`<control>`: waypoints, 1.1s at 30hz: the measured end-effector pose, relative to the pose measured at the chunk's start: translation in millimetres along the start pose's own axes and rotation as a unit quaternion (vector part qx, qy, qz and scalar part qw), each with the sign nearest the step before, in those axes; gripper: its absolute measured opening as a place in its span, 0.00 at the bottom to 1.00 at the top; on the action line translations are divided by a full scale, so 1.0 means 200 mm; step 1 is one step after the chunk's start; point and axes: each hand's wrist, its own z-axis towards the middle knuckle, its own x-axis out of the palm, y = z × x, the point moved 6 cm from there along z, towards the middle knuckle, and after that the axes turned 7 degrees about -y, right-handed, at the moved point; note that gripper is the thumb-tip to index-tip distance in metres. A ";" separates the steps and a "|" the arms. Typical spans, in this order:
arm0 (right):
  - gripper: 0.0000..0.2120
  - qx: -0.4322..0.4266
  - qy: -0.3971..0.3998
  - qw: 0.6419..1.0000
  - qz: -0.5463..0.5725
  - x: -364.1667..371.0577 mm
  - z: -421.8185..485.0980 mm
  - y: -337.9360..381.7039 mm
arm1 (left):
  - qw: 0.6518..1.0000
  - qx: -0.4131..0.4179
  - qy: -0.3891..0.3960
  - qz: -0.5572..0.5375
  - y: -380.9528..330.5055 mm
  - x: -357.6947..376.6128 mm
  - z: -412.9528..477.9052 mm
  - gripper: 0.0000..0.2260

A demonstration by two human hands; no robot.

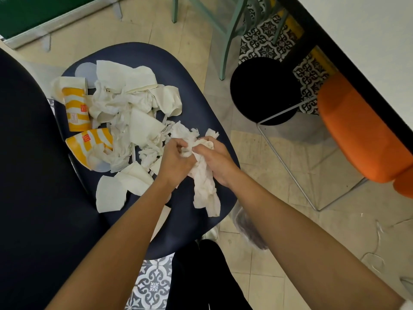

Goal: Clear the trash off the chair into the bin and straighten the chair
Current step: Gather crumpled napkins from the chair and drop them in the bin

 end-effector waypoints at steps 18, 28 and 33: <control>0.15 -0.167 -0.129 0.964 -0.161 -0.04 -0.03 0.08 | 0.975 -0.150 0.133 -0.091 0.12 -0.01 -0.09 0.10; 0.18 0.024 -0.035 0.997 -0.063 -0.05 0.03 -0.06 | 0.969 -0.101 0.166 -0.154 -0.04 0.02 -0.03 0.16; 0.17 -0.027 -0.082 0.988 -0.125 -0.12 0.11 0.04 | 0.974 -0.113 0.153 -0.120 -0.03 0.03 0.08 0.23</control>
